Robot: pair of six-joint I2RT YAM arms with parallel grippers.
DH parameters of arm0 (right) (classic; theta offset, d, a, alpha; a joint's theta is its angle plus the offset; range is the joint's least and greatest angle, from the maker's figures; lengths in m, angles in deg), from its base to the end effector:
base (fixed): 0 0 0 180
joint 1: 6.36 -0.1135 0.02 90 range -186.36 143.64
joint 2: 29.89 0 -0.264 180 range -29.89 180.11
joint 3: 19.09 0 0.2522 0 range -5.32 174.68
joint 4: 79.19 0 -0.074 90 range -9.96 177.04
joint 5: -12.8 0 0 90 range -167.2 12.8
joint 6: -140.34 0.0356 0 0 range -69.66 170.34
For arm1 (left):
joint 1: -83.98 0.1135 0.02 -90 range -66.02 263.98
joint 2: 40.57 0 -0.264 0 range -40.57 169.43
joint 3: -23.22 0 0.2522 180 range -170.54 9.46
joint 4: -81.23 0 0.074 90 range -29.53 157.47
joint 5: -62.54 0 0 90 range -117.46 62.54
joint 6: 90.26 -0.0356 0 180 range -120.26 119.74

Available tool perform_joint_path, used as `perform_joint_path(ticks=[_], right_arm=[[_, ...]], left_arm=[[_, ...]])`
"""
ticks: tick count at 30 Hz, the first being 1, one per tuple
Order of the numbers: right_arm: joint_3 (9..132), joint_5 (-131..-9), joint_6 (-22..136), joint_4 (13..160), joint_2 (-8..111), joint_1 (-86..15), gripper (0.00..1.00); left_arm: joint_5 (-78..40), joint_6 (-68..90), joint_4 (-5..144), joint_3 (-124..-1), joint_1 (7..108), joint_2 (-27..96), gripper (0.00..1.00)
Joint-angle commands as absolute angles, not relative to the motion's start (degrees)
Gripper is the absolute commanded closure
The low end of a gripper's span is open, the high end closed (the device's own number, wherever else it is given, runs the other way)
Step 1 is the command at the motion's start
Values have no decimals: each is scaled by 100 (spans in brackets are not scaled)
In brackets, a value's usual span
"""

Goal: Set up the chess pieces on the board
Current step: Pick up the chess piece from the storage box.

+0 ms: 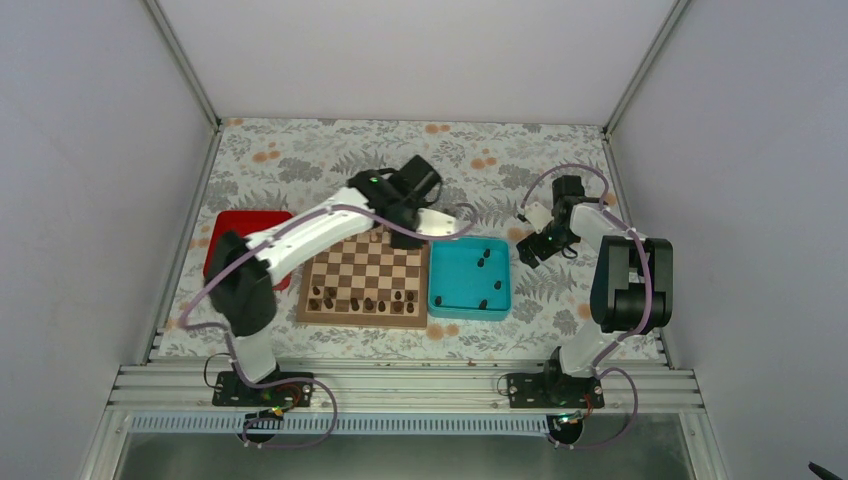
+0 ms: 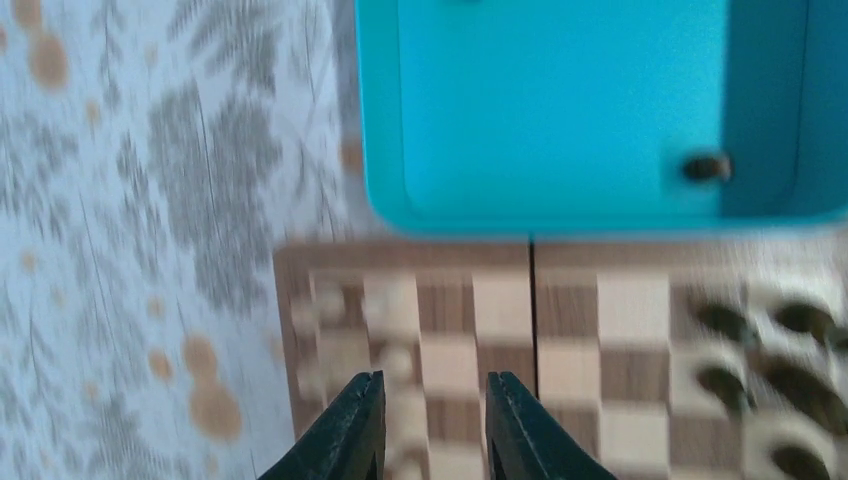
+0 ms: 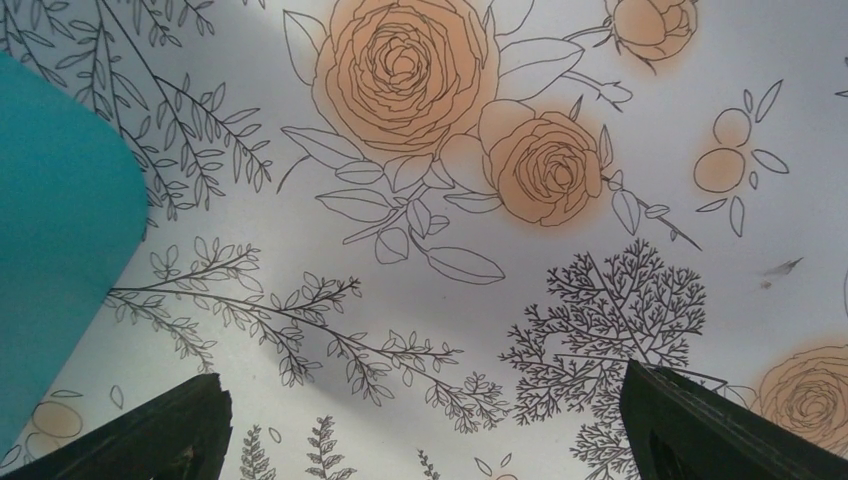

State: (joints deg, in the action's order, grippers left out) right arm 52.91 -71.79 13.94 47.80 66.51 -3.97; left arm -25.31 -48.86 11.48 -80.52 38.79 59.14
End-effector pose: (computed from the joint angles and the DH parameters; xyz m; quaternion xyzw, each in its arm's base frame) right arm 0.3028 -0.0093 0.1649 -0.2953 0.9479 0.0079 0.1189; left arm 0.2536 -0.2572 0.2916 0.7163 0.6651 -0.0121 0.2107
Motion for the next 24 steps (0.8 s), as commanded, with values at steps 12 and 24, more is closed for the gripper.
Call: perform_joint_path(ticks=[12, 24], right_arm=[[5303, -7020, 1329, 4793, 6664, -373, 0], [5303, -7028, 1325, 4767, 6662, -373, 0]], left_arm=[[-1383, -4734, 1966, -10264, 2876, 8593, 73], [-1440, -4767, 1922, -10839, 2870, 9406, 72]])
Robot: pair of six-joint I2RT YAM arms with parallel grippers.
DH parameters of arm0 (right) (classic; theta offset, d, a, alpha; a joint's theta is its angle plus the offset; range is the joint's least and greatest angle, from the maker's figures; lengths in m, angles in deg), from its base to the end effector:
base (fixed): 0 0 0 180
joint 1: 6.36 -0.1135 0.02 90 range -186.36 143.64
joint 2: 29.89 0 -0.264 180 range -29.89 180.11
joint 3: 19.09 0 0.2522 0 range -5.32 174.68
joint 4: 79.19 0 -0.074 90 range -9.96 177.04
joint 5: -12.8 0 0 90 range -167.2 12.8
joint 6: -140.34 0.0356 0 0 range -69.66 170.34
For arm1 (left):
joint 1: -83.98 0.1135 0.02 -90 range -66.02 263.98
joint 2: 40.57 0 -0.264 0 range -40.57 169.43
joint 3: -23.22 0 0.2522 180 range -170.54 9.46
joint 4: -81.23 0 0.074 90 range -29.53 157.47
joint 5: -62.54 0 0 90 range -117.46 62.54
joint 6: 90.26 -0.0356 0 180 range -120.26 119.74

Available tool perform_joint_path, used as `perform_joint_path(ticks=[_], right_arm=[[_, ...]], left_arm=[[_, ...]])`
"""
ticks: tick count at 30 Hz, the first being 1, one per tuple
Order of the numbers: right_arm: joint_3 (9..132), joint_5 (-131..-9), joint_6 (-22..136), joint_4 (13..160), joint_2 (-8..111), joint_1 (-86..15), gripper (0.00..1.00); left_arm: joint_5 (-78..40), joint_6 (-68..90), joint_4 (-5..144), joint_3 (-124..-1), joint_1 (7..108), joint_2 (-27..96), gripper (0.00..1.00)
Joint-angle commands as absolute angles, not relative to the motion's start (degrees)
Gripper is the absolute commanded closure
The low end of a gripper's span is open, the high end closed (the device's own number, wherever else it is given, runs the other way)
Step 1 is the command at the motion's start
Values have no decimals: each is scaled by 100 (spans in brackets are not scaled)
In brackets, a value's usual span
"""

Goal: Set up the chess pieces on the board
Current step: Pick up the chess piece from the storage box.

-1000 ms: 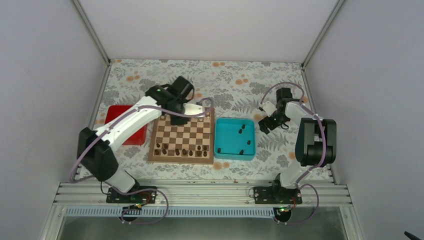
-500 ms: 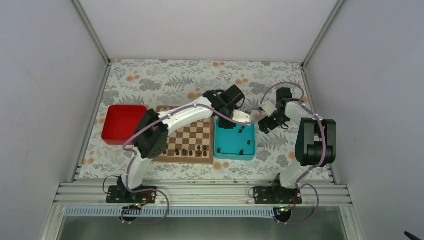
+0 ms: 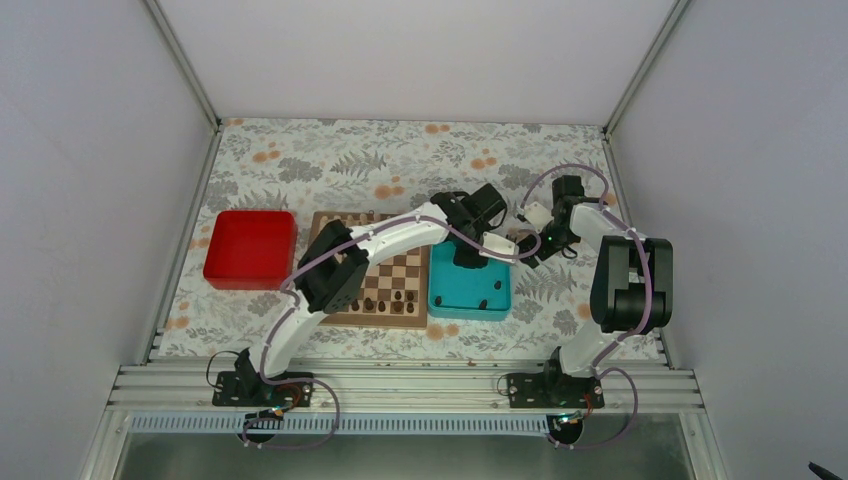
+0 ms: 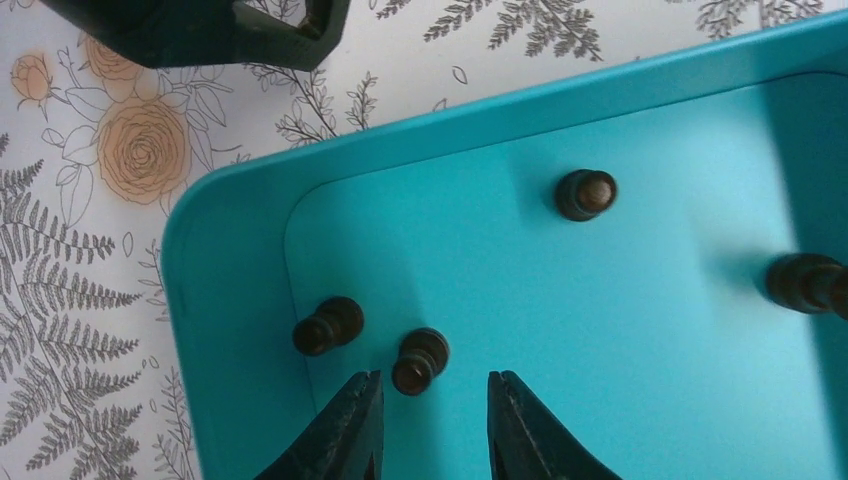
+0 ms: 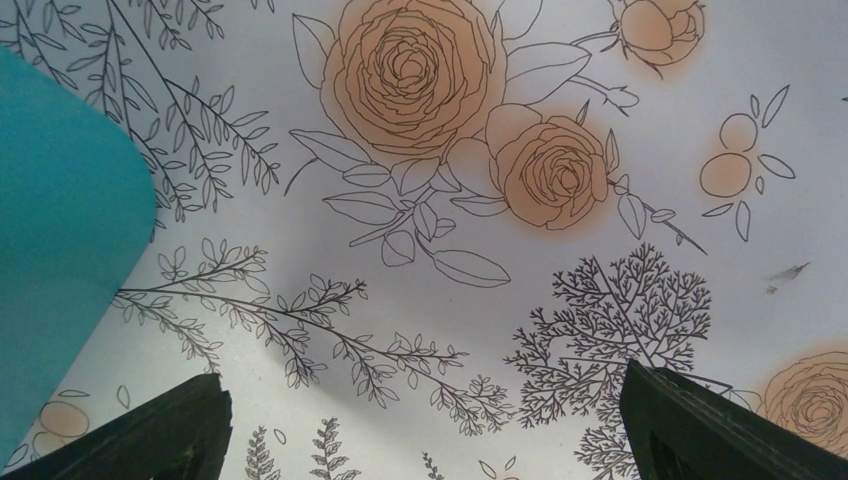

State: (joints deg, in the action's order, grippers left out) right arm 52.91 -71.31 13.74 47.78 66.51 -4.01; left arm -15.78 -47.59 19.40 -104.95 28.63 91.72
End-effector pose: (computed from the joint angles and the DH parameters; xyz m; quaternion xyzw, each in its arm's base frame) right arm 0.3028 -0.0088 0.1649 -0.2977 0.9470 0.0117 0.1201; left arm 0.2747 -0.4101 0.1913 0.7730 0.5913 -0.1138 0.1998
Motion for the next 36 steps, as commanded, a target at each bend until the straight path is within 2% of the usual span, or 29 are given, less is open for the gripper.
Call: perform_joint_path(ticks=[1, 11, 29, 36], right_arm=[[5302, -7022, 1319, 4769, 6656, -372, 0], [5277, -6992, 1281, 4771, 6645, -374, 0], [5288, -6956, 1275, 4758, 6648, -374, 0], [5289, -6947, 1289, 4758, 6635, -381, 0]], left_arm=[[-1469, -4771, 1926, -10870, 2870, 9459, 72], [-1685, -4838, 1928, -10883, 2870, 9654, 68], [-1718, -4895, 1857, -11167, 2870, 9991, 67], [-1660, -4913, 1784, -11115, 2870, 9960, 76]])
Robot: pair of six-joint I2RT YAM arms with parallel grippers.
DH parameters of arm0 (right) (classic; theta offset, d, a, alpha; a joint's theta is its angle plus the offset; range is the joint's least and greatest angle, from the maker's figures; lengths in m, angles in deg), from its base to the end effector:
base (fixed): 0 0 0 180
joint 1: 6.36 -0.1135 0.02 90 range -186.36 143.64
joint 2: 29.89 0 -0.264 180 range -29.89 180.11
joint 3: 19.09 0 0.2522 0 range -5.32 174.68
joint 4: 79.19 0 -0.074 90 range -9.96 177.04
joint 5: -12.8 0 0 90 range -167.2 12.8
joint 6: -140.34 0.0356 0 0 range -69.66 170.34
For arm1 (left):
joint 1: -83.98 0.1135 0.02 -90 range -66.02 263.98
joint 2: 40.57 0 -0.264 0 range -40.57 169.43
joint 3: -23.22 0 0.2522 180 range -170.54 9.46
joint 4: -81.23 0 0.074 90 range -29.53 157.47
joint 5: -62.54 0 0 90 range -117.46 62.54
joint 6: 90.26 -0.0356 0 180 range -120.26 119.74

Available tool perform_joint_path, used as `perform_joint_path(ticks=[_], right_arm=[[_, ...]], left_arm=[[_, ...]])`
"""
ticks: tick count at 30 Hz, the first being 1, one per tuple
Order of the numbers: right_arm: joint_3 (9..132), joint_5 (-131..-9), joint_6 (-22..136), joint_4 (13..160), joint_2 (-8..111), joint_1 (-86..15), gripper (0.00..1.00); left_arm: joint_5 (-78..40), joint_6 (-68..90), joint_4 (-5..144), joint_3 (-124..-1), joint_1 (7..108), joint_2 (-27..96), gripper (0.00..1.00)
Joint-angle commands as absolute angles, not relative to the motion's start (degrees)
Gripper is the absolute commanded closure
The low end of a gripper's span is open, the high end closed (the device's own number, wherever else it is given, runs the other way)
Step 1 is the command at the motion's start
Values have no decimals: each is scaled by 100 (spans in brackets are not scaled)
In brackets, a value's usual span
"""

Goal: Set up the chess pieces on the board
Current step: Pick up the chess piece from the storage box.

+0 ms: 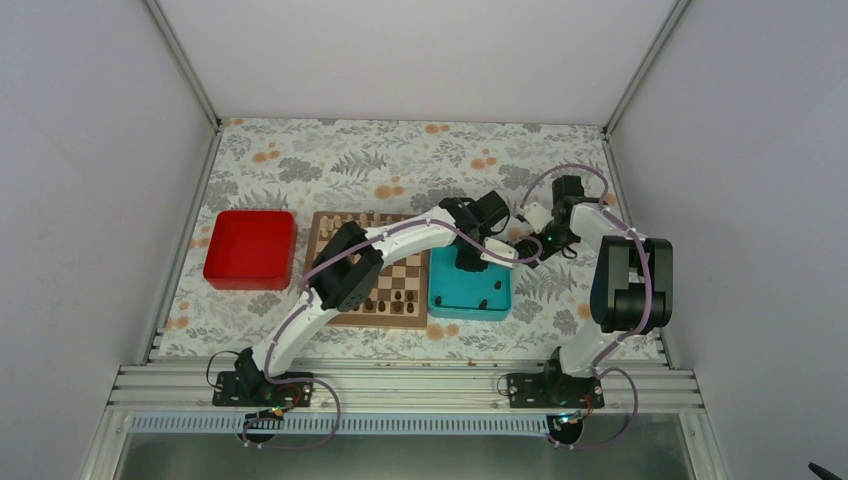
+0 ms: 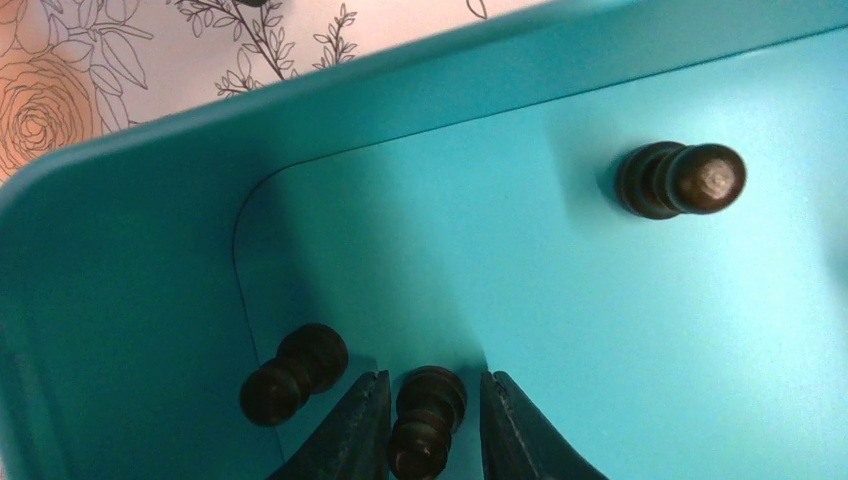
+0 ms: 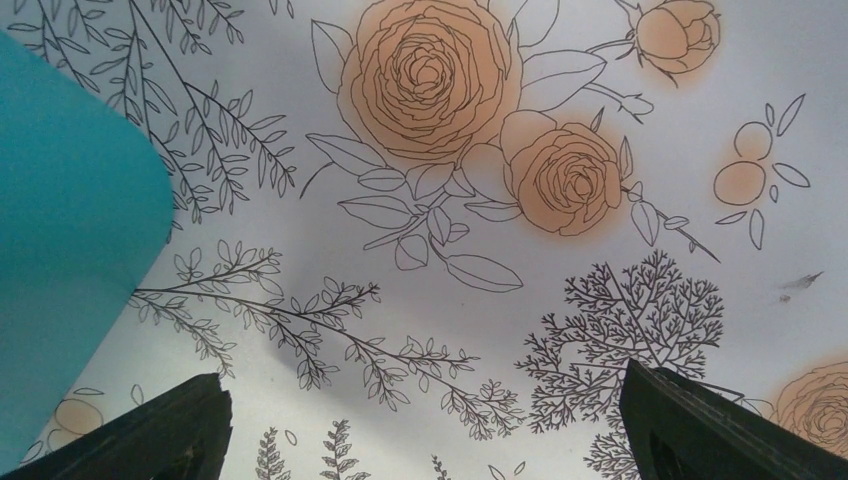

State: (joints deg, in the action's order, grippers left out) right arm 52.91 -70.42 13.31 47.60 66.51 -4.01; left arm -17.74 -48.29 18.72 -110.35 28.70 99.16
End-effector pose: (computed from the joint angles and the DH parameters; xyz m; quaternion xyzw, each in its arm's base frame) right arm 0.3025 -0.0082 0.1649 -0.3019 0.9454 0.0191 0.1212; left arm 0.2866 -0.4241 0.1555 0.7777 0.5952 -0.0948 0.1788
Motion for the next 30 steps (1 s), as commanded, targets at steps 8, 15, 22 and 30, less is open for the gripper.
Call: perform_joint_path(ticks=[8, 15, 22, 30], right_arm=[[5294, -6947, 1297, 4741, 6592, -380, 0], [5255, -6947, 1290, 4757, 6618, -382, 0], [5252, -6964, 1289, 4754, 6620, -387, 0], [5257, -7038, 1320, 4757, 6635, -382, 0]], left_arm=[[-1634, -4948, 1638, -11123, 2874, 9893, 92], [-1770, -4917, 1606, -10765, 2867, 9365, 92], [-2222, -4921, 1623, -9487, 2885, 7969, 91], [-2724, -4733, 1825, -7481, 3289, 6161, 90]])
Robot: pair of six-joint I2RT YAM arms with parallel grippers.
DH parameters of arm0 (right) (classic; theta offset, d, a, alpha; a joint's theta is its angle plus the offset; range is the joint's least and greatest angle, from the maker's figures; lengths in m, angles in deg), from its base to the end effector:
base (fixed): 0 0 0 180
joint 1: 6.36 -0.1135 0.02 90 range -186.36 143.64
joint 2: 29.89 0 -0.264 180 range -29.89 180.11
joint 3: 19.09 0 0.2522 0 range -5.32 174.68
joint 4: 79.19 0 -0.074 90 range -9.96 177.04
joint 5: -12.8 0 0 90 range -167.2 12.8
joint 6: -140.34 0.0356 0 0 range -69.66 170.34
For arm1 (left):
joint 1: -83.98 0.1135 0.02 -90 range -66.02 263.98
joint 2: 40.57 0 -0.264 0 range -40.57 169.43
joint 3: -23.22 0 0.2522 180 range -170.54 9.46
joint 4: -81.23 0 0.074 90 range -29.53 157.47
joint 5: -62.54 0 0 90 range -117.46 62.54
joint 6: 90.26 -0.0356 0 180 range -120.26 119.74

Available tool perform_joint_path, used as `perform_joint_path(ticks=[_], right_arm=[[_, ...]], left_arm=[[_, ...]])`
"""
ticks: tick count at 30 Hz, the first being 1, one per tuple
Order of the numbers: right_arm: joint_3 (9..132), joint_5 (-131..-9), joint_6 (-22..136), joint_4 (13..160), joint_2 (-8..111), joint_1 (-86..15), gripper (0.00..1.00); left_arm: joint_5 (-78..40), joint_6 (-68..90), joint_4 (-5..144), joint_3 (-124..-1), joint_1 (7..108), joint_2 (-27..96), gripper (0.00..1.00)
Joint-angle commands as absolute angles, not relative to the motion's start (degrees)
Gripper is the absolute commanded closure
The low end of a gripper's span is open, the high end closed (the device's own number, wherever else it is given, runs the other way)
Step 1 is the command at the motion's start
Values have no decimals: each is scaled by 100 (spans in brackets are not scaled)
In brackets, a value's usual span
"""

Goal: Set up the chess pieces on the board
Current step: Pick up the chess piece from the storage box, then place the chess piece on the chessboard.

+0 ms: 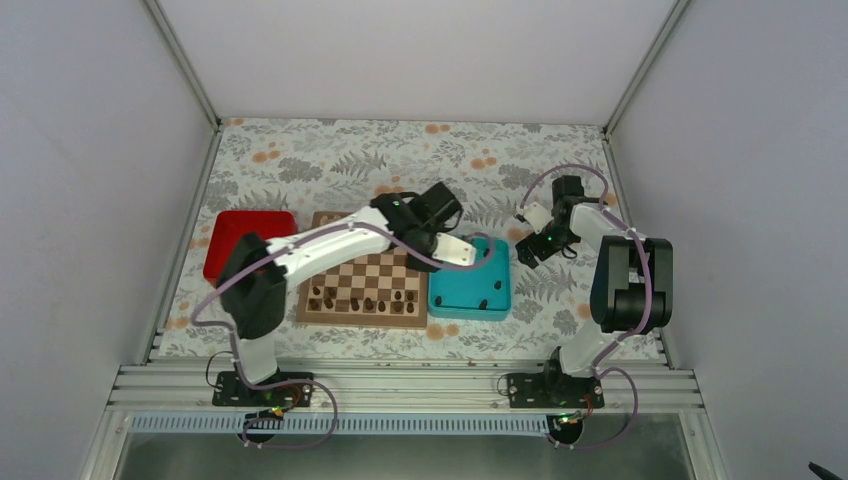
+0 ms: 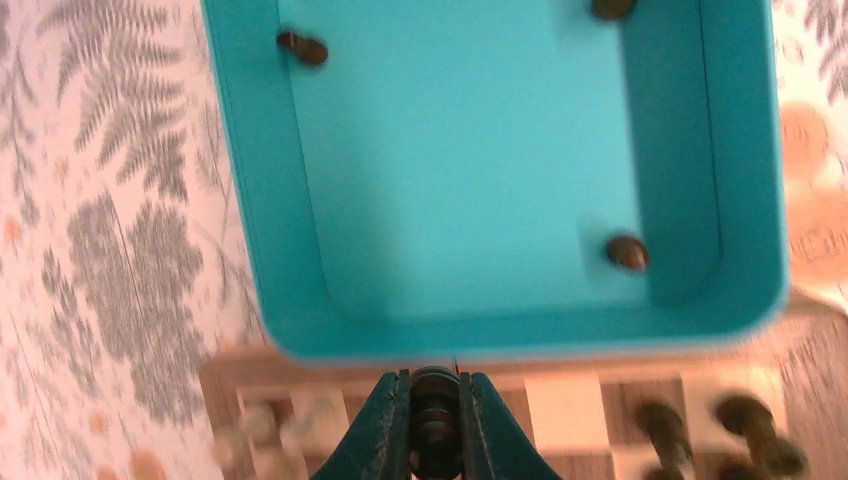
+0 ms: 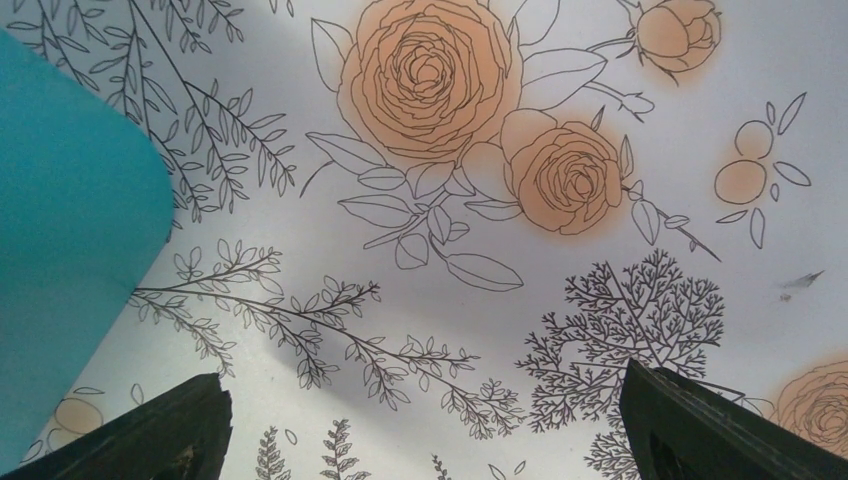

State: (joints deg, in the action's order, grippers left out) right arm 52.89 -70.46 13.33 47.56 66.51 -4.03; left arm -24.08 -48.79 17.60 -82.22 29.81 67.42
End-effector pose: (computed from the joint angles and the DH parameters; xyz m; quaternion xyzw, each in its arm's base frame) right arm 0.3023 -0.0081 0.1648 -0.3018 0.9455 0.0189 0.1206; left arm 0.2311 -0.3237 0.2532 0.7676 0.6061 -0.0390 0.2046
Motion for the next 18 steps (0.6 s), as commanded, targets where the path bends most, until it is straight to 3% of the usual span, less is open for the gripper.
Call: perform_joint_path(ticks=[1, 10, 18], right_arm=[[5264, -7053, 1318, 4758, 6635, -385, 0], [5327, -7053, 1371, 4721, 6673, -381, 0], [5372, -7123, 1434, 4700, 6759, -381, 0]], left_arm=[[-2719, -4706, 1842, -7228, 3409, 5980, 90], [-2747, -4579, 2104, -5426, 4465, 4382, 90], [-2595, -4641, 2088, -4459, 4906, 3760, 90]])
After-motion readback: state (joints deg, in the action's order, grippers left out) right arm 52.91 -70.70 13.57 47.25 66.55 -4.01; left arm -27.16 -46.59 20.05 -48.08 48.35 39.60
